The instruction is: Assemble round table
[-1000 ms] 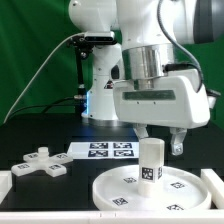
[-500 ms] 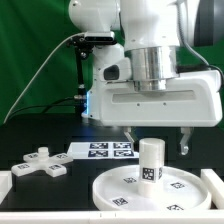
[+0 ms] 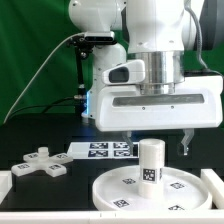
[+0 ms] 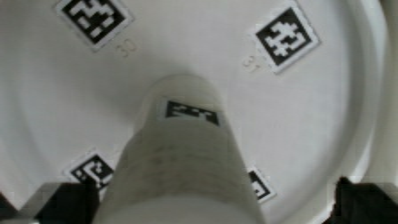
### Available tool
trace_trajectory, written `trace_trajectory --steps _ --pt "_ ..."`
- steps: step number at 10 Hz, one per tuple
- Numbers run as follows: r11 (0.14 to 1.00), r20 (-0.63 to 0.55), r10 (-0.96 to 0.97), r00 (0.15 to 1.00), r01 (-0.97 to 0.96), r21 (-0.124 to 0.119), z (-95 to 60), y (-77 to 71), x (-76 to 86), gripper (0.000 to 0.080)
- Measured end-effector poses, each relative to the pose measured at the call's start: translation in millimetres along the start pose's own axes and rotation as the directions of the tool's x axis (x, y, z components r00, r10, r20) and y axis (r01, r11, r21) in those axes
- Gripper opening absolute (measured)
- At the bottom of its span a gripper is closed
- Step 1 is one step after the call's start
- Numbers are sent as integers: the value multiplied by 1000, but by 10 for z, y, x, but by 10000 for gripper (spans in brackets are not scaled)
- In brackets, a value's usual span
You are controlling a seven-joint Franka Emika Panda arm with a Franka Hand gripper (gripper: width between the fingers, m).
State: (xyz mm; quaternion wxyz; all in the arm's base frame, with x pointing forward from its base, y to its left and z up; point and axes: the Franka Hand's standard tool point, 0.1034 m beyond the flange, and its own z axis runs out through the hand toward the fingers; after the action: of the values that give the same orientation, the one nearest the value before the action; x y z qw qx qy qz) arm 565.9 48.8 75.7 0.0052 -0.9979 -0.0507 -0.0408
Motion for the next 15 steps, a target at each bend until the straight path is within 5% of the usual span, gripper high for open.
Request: trace_trajectory --steps 2,5,8,10,15 --pt "965 5 -259 966 259 -27 -5 -5 4 648" --pt "922 -6 -384 923 383 -47 -25 121 8 648" --pt "946 21 -322 946 323 -30 -13 116 -28 648" --pt "947 21 -319 948 319 -30 -10 117 -31 405" --pt "991 -11 133 991 -133 -28 -2 84 -29 406"
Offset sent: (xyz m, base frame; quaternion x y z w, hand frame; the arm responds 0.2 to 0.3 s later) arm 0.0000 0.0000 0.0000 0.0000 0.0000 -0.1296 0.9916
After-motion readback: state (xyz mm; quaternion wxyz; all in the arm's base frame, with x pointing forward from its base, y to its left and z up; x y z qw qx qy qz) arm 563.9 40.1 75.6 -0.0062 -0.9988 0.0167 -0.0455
